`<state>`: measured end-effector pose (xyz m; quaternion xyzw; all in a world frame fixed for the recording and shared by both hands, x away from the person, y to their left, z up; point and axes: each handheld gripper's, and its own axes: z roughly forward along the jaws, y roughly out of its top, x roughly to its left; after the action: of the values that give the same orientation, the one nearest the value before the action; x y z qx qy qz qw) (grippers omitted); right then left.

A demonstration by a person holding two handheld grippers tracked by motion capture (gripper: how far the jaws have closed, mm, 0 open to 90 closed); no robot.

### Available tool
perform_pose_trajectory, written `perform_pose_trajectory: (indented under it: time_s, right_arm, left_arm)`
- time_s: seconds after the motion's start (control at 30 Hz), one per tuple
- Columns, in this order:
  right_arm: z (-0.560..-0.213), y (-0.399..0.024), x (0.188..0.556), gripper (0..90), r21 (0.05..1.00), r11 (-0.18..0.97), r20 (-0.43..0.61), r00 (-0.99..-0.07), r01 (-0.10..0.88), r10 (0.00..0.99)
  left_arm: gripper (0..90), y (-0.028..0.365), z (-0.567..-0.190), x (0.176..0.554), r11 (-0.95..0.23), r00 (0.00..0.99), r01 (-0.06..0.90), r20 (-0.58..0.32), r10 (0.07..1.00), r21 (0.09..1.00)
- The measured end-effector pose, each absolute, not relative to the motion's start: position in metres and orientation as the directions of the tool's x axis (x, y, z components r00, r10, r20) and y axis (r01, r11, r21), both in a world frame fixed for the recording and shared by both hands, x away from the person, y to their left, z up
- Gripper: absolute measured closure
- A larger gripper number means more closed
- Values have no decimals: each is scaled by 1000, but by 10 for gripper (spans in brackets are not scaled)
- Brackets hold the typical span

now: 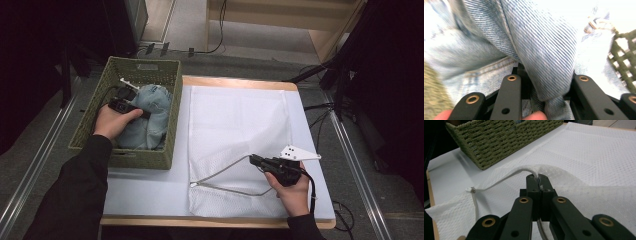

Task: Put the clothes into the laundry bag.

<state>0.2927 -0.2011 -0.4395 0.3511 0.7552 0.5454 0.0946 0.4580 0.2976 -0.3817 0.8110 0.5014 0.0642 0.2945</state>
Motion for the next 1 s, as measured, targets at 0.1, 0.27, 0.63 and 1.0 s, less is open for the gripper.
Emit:
perform_pose_trajectory:
  time_s: [0.1,0.27,0.63,1.0]
  right_arm:
    - [-440,-201,293,900,891,159,237,-736,425,635]
    - [-440,-200,293,900,891,157,238,-734,425,637]
    - [-440,-201,293,900,892,161,233,-734,423,638]
    - [-441,-201,293,900,890,161,233,-729,426,643]
  left_arm:
    - [713,301,-367,449,-285,494,735,-199,846,615]
    - [712,307,-347,435,-207,489,649,-192,851,732]
    - [711,327,-319,417,-78,486,548,-241,840,833]
    - [710,341,-294,403,-45,492,485,-230,840,873]
